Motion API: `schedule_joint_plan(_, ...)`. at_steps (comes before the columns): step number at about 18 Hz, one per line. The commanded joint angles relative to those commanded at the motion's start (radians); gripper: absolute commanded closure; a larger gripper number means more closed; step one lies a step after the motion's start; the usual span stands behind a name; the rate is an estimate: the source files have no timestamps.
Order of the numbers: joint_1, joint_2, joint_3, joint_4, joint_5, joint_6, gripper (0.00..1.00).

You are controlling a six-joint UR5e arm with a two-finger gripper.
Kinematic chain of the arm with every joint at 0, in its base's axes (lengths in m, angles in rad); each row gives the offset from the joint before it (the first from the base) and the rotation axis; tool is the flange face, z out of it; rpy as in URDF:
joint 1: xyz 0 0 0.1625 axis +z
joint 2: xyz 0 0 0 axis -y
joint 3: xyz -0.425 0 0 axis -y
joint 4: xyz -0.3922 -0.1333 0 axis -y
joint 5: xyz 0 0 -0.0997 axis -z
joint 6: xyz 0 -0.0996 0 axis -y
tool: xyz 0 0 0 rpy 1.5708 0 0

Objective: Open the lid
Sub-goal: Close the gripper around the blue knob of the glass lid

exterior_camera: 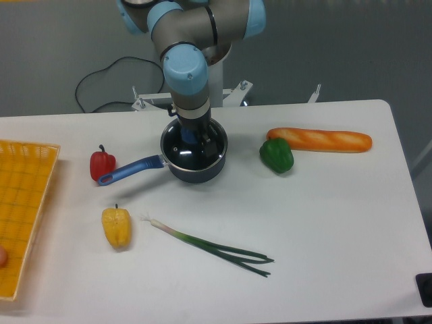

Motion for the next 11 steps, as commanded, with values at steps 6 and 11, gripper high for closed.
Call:
schedule_joint_plan(6, -0.008, -0.008, -0.002, 0.0, 0.002, 0.008, 0.0)
schedule_joint_plan(11, -0.006, -0.009, 0.008, -0.002, -0.002, 0.009, 0.0)
